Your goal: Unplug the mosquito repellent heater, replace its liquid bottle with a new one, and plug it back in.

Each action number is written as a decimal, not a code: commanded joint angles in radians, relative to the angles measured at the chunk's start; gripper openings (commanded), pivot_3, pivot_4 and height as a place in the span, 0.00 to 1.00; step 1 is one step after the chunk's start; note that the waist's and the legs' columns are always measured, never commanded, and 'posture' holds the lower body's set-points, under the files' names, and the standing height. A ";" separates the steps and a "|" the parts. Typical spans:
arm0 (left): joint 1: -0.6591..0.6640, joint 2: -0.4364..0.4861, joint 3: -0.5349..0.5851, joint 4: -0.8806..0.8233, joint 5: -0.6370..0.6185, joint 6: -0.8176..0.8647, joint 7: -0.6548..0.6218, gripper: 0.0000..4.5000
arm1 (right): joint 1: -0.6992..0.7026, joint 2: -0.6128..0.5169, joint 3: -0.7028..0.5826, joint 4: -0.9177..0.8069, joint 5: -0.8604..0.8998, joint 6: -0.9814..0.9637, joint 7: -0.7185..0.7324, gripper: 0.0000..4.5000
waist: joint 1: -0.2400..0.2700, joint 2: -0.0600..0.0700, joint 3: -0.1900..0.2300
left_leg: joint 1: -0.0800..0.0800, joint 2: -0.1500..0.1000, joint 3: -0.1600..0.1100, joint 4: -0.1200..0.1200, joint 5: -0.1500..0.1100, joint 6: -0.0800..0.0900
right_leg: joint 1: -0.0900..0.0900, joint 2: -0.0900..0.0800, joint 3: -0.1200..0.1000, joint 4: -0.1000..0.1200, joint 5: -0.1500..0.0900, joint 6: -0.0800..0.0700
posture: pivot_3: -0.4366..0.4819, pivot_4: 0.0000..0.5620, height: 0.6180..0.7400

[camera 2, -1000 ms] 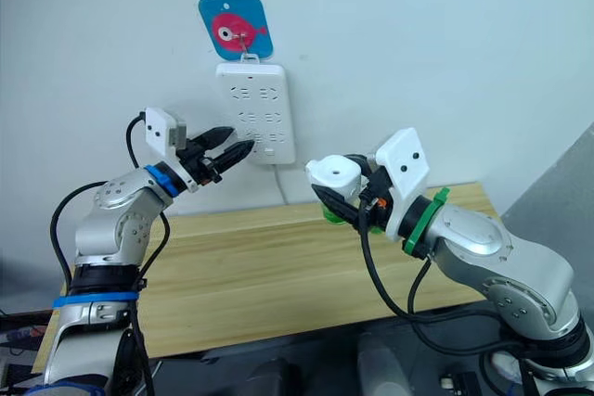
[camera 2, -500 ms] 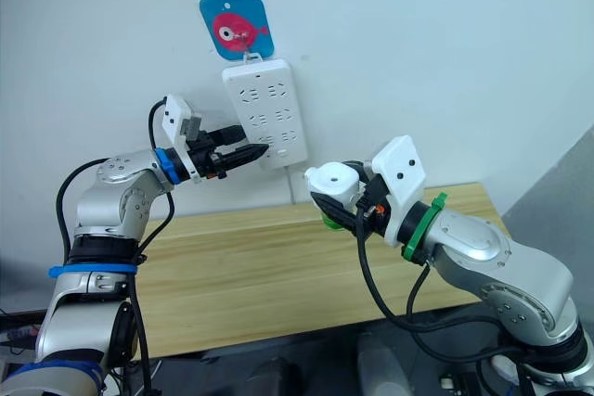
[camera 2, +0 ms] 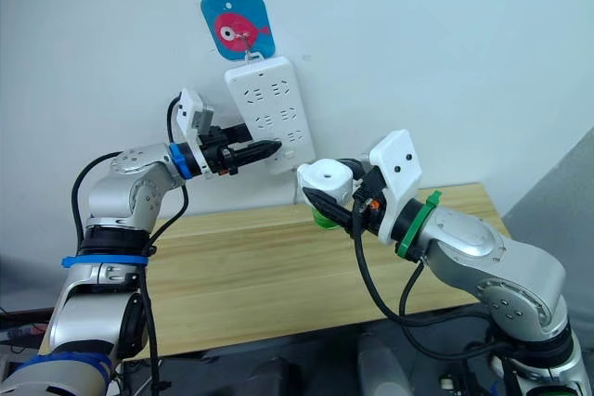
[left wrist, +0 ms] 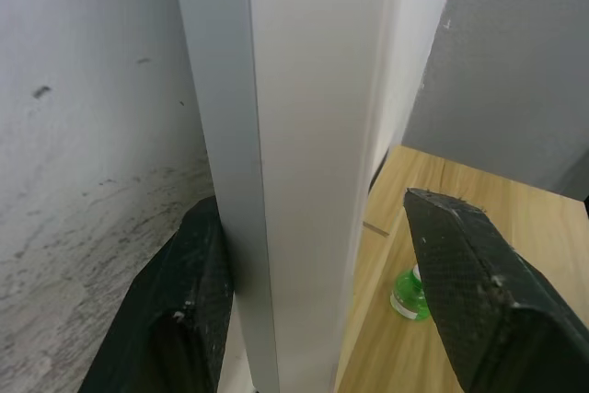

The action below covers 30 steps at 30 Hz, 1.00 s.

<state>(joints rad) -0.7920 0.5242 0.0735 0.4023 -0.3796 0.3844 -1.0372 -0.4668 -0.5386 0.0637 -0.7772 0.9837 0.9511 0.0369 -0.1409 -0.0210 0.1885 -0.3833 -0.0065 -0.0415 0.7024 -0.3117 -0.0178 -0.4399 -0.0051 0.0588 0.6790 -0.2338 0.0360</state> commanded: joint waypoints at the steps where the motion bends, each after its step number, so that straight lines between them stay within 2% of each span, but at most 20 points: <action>1: -0.025 0.006 0.002 -0.032 -0.011 0.007 -0.014 0.45 | -0.054 0.034 0.007 0.003 -0.023 0.006 -0.026 0.68 | -0.001 0.000 0.000 | 0.000 0.000 0.000 0.000 0.000 0.000 | 0.000 0.000 0.000 0.000 0.000 0.000 | 0.24 0.25 0.92; 3: -0.026 0.007 0.004 -0.038 -0.016 0.025 -0.012 0.31 | -0.090 0.072 0.028 0.037 -0.064 0.021 -0.066 0.68 | 0.000 0.000 0.000 | 0.000 0.000 0.000 0.000 0.000 0.000 | 0.000 0.000 0.000 0.000 0.000 0.000 | 0.24 0.25 0.92; 4: -0.026 0.006 0.006 -0.045 -0.023 0.041 -0.009 0.29 | -0.109 0.096 0.039 0.057 -0.085 0.031 -0.090 0.68 | -0.002 0.000 0.000 | 0.000 0.000 -0.001 0.000 0.000 0.000 | 0.000 -0.001 0.000 0.000 0.000 0.000 | 0.24 0.25 0.92; 14: -0.004 0.004 0.011 -0.127 -0.048 0.138 0.003 0.29 | -0.197 0.234 0.113 0.147 -0.257 0.087 -0.174 0.68 | 0.001 0.000 0.000 | -0.002 -0.001 -0.005 0.000 0.000 -0.001 | 0.000 -0.005 -0.006 0.001 0.000 0.000 | 0.25 0.25 0.92; 30: 0.014 0.004 0.012 -0.151 -0.058 0.161 0.005 0.29 | -0.240 0.311 0.147 0.239 -0.492 0.062 -0.101 0.67 | -0.001 0.000 0.000 | -0.003 -0.002 -0.009 0.000 0.000 -0.001 | 0.000 -0.007 -0.014 0.001 0.000 -0.001 | 0.26 0.25 0.92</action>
<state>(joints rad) -0.7777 0.5258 0.0839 0.2946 -0.4186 0.5404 -1.0273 -0.6787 -0.2329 0.2187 -0.5166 0.5186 1.0462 -0.0742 -0.1416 -0.0210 0.1882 -0.3863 -0.0086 -0.0505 0.7024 -0.3114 -0.0185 -0.4403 -0.0124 0.0444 0.6798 -0.2335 0.0355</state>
